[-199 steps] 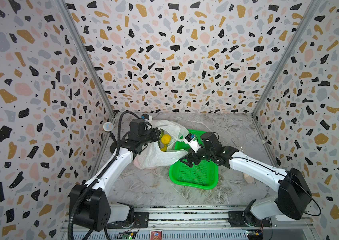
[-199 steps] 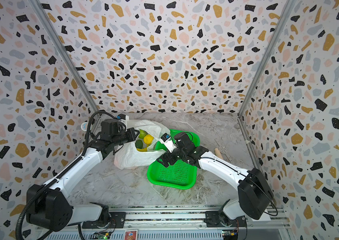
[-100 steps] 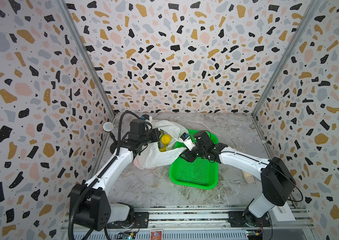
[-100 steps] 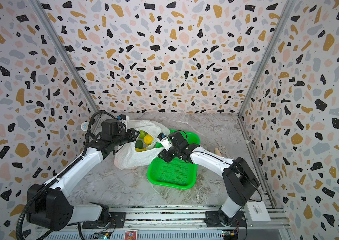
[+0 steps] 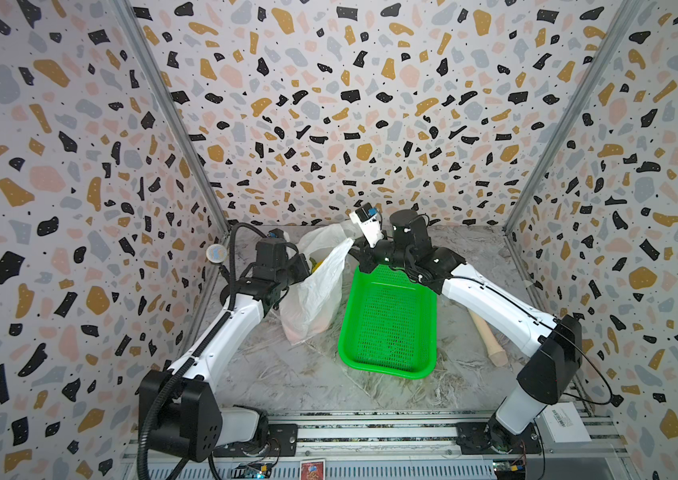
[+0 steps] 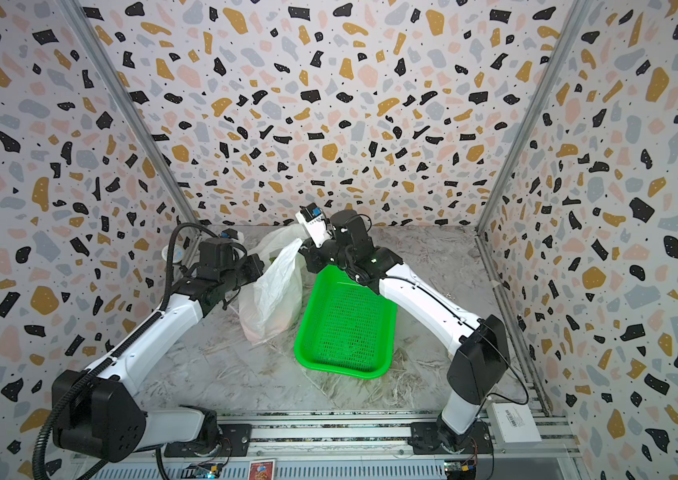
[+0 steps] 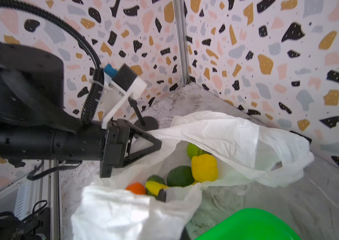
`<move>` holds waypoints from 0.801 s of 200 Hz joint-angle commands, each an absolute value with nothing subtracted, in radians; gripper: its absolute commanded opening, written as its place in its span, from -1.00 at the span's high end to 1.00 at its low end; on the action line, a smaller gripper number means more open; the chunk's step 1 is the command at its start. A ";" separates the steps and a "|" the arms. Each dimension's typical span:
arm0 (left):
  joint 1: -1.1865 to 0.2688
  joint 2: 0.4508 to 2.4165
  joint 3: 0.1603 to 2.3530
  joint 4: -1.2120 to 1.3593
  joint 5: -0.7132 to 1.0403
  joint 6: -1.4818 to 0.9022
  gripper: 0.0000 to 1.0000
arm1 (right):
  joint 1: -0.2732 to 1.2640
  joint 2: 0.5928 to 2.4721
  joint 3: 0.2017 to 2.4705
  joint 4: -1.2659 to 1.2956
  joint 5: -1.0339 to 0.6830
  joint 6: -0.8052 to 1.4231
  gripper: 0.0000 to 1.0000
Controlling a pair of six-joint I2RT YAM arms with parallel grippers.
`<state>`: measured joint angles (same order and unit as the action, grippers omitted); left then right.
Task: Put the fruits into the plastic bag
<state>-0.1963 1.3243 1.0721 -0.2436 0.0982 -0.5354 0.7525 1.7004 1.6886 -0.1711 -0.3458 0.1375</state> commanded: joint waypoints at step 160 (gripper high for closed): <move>-0.294 1.356 1.078 0.001 0.322 -0.620 1.00 | 1.016 1.259 1.260 0.152 0.503 -0.058 1.00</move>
